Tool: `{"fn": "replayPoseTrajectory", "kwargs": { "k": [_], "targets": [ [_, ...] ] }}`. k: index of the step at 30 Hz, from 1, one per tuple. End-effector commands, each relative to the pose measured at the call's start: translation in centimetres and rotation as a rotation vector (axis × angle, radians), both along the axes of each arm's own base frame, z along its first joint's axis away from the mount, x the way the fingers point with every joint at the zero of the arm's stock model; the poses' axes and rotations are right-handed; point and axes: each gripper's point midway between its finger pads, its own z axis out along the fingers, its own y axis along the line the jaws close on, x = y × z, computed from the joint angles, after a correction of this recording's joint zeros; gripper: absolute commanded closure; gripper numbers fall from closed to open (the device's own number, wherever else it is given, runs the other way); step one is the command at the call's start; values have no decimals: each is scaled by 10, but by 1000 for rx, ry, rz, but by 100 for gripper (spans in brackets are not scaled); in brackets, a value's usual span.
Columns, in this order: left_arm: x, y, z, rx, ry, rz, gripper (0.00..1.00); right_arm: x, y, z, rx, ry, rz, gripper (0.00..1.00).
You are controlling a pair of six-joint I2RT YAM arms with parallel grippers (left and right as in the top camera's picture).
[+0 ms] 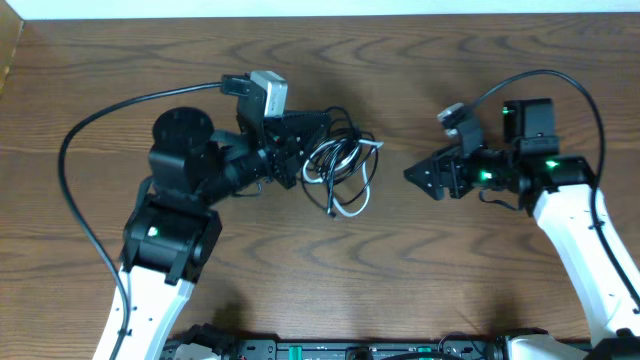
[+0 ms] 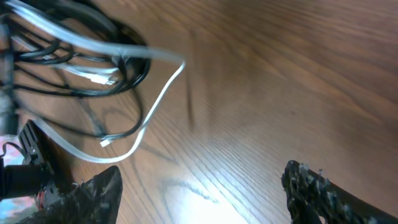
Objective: Untangle cables
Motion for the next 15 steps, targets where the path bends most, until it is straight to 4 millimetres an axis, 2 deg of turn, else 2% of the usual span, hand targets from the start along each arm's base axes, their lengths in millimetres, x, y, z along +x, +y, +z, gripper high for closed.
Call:
{"fn": "replayPoseTrajectory", "kwargs": {
  "k": [1,5,12,15],
  "targets": [
    [-15,0,22,-42,-37,-24,93,-1,17,-2,17,-13,54,23],
    [-24,-3,26,-53,-44,-63,92,7,27,-6,32,-3,44,23],
    [-24,-3,24,-57,-26,-60,93,6,50,-31,30,53,92,23],
    [-24,-3,24,-58,-23,-60,93,11,56,-34,34,34,107,24]
  ]
}}
